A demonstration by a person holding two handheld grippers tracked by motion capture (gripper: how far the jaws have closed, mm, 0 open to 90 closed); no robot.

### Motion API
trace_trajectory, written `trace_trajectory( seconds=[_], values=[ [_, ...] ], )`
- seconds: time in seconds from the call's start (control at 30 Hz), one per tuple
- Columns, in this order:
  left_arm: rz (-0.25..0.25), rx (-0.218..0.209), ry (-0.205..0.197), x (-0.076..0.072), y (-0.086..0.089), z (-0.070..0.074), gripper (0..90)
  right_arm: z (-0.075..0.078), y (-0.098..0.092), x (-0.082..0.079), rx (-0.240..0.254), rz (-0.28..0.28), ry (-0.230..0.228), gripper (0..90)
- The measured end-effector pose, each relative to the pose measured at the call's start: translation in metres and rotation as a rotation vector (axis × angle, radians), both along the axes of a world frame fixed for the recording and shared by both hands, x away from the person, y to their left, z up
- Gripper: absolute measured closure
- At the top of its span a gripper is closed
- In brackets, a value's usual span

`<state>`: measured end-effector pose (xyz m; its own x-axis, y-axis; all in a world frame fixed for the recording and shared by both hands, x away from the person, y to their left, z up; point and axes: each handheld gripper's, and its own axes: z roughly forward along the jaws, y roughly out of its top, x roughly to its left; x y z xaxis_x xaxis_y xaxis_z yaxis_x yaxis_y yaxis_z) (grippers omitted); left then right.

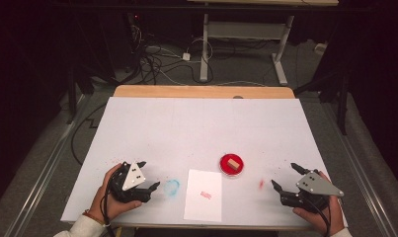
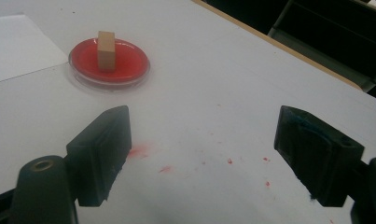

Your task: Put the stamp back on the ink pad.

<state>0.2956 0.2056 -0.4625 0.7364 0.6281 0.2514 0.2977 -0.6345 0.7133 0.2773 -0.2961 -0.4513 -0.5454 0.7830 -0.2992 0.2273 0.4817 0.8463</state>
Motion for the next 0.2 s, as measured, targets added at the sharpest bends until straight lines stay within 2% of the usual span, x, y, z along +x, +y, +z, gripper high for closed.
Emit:
trace_trajectory(
  seconds=[0.2],
  values=[
    [0.001, -0.004, 0.006, 0.0015, -0.0014, -0.0002, 20.9, -0.0001, -0.001, 0.0007, -0.001, -0.008, -0.008, 19.3]
  ],
)
